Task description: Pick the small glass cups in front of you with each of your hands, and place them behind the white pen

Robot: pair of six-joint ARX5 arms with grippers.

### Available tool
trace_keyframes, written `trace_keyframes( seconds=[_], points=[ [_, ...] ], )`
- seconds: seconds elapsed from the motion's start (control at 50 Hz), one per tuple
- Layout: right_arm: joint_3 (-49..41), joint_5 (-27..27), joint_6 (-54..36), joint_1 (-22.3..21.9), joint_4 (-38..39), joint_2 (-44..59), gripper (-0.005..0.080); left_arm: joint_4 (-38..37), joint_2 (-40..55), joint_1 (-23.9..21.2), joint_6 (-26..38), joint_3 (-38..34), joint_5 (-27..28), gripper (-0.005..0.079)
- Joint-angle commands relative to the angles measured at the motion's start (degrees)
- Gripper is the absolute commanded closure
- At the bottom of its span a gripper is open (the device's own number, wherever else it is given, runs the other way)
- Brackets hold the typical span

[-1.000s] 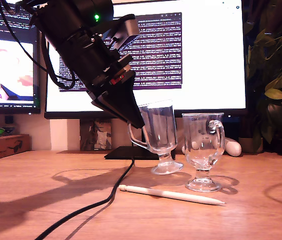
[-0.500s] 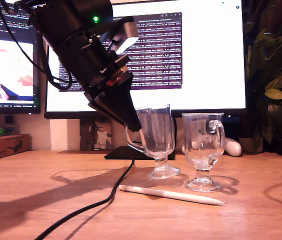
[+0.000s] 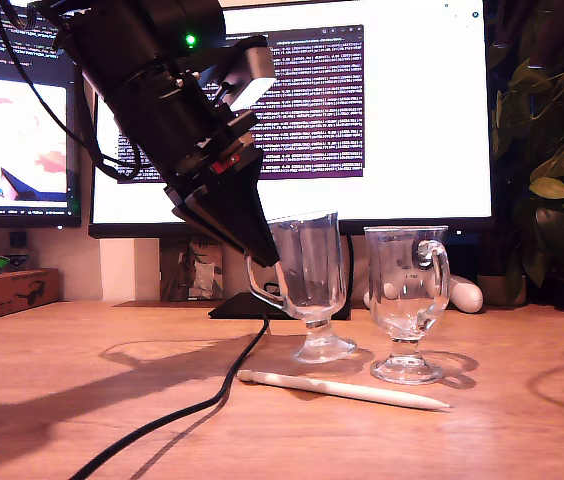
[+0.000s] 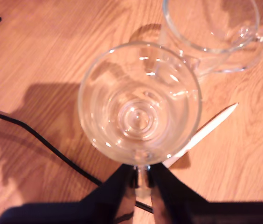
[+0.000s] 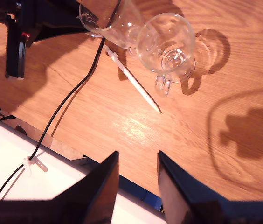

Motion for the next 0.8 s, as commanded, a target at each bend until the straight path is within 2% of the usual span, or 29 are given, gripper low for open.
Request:
trace_keyframes(
  seconds=[0.0, 0.24, 0.36, 0.78],
  points=[
    [0.55, -0.2, -0.15, -0.07, 0.22, -0.42, 0.0519, 0.74, 1.05, -0.37, -0.33, 0.9, 0.33, 0.0715],
    [0.55, -0.17, -0.15, -0.07, 0.24, -0.42, 0.0519, 0.55, 1.16, -0.37, -0.33, 0.9, 0.28, 0.0714],
    [0.55, -0.17, -0.17, -0.07, 0.26, -0.42, 0.0519, 0.55, 1.25, -0.37, -0.33, 0.9, 0.28, 0.0657],
    [0.55, -0.17, -0.2, -0.07, 0.7, -0.42, 0.052, 0.96, 1.22, -0.35, -0.31, 0.98, 0.22, 0.0652]
  ],
)
